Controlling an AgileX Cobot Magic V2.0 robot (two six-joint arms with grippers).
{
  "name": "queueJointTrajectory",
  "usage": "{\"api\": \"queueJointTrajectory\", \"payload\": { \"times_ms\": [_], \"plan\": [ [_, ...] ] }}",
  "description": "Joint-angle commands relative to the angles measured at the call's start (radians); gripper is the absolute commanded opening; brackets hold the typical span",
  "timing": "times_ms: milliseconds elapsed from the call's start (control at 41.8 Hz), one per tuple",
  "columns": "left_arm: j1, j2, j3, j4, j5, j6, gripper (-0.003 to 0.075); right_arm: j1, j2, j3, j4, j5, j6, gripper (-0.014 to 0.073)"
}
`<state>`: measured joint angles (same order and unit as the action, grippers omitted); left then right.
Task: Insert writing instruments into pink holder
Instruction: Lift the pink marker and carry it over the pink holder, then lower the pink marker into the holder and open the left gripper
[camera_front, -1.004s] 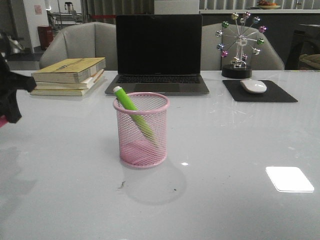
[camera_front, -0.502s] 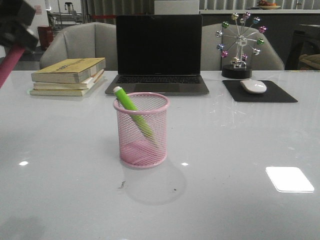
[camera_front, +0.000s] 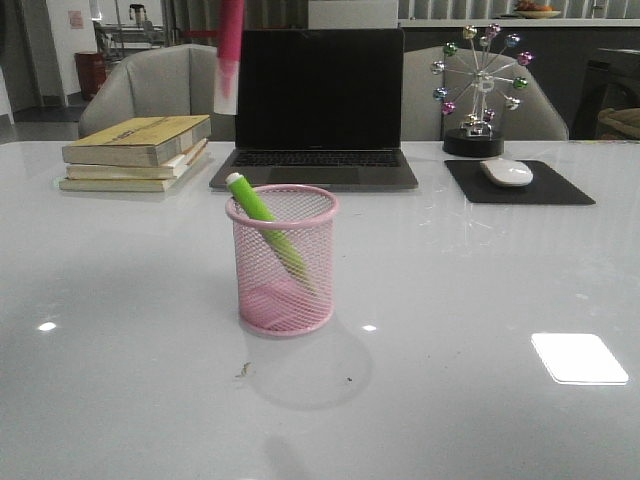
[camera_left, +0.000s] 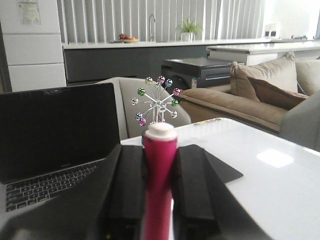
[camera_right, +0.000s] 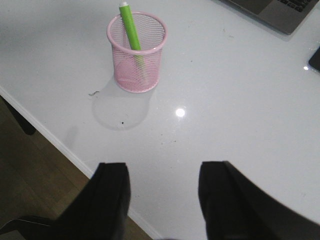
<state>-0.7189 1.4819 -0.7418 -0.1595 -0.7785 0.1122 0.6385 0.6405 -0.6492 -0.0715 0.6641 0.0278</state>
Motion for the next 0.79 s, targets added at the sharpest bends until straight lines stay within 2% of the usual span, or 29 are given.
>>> {"api": "queueJointTrajectory", "payload": {
  "times_ms": [0, 263, 382, 430, 645, 765],
  "plan": [
    [-0.02, 0.058, -0.025, -0.009, -0.239, -0.002, 0.0091, 0.0, -0.004, -0.026, -0.006, -0.067, -0.003, 0.044],
    [-0.02, 0.274, -0.025, 0.0, -0.375, -0.146, 0.0091, 0.0, -0.004, -0.026, -0.006, -0.067, -0.003, 0.044],
    [-0.02, 0.31, -0.025, 0.009, -0.38, -0.148, 0.0113, 0.0, -0.004, -0.026, -0.006, -0.067, -0.003, 0.044],
    [-0.02, 0.317, -0.025, 0.02, -0.373, -0.148, 0.0148, 0.0, -0.004, -0.026, -0.006, -0.067, -0.003, 0.044],
    [-0.02, 0.318, -0.025, 0.056, -0.395, -0.148, 0.0398, 0.0, -0.004, -0.026, -0.006, -0.067, -0.003, 0.044],
    [-0.02, 0.295, -0.025, 0.081, -0.39, -0.148, 0.0428, 0.0, -0.004, -0.026, -0.006, -0.067, -0.003, 0.044]
  ]
}}
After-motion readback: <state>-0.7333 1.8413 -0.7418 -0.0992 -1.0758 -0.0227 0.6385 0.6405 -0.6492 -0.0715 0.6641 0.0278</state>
